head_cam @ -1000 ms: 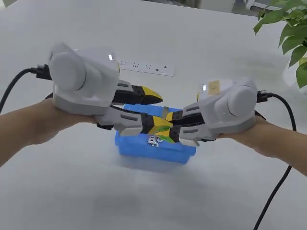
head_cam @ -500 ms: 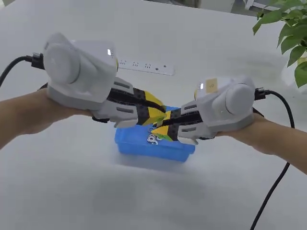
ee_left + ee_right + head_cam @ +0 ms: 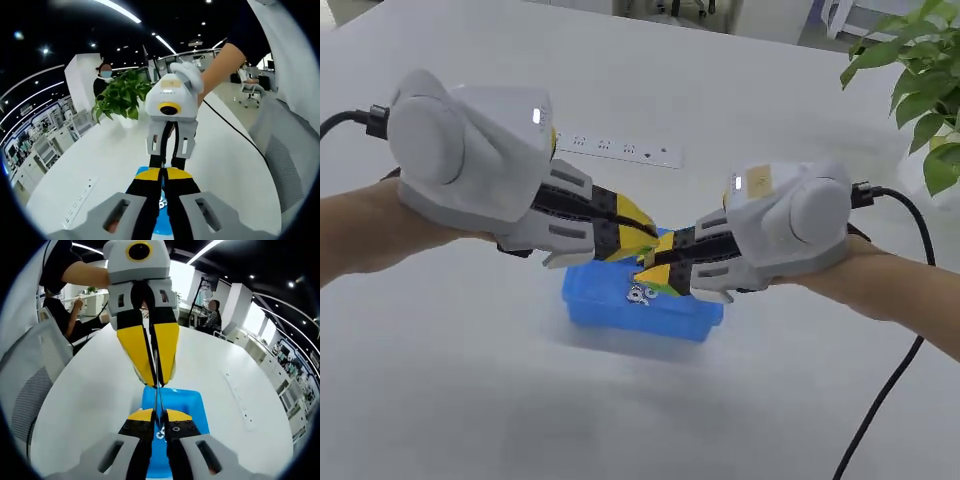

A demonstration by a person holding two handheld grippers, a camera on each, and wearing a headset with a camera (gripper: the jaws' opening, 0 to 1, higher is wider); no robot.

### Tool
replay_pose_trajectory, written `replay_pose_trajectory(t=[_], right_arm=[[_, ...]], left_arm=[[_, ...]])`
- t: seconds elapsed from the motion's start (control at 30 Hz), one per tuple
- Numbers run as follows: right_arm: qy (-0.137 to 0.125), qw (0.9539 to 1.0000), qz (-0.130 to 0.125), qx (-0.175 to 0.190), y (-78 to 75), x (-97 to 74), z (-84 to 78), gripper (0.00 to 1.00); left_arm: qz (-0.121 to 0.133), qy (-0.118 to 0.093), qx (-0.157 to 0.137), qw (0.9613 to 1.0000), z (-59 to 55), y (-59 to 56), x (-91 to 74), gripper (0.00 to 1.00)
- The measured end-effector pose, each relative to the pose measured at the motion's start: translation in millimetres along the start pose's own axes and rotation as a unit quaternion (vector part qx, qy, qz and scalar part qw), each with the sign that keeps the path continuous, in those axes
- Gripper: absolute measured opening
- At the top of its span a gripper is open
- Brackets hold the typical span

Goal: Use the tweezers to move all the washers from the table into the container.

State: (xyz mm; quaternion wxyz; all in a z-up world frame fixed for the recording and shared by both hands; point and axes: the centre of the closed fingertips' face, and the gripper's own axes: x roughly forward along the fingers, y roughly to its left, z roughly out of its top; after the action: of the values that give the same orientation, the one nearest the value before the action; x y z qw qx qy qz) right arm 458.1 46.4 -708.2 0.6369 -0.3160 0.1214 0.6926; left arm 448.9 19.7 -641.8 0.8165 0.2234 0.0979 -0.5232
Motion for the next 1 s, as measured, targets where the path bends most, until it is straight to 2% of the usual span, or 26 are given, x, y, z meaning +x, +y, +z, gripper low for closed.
replay_pose_trajectory(t=[0.13, 0.23, 0.4, 0.63, 0.87, 1.0], right_arm=[[-0.006, 0.9999, -0.012, -0.008, -0.8, -11.9, 11.6, 0.08], [-0.006, 0.9998, -0.014, -0.011, 3.8, -17.3, 16.2, 0.08], [0.001, 0.9998, -0.014, -0.015, 14.2, -27.8, 19.9, 0.08], [0.005, 0.9994, -0.012, -0.032, 32.1, -39.9, 28.2, 0.07], [0.016, 0.9993, 0.000, -0.034, 53.2, -45.3, 30.4, 0.07], [0.018, 0.9991, 0.017, -0.035, 67.0, -44.5, 33.5, 0.07]], left_arm=[[0.011, -0.013, 0.009, 0.9998, 11.3, 0.6, -9.5, 0.05], [0.008, -0.016, 0.012, 0.9998, 15.1, -3.4, -13.9, 0.04], [-0.001, -0.015, 0.021, 0.9997, 18.3, -15.0, -21.2, 0.04], [-0.011, -0.028, 0.023, 0.9993, 28.0, -33.2, -31.3, 0.04], [-0.019, -0.025, 0.022, 0.9993, 25.5, -54.3, -39.3, 0.05], [-0.031, -0.025, 0.018, 0.9990, 22.6, -65.1, -45.3, 0.05]])
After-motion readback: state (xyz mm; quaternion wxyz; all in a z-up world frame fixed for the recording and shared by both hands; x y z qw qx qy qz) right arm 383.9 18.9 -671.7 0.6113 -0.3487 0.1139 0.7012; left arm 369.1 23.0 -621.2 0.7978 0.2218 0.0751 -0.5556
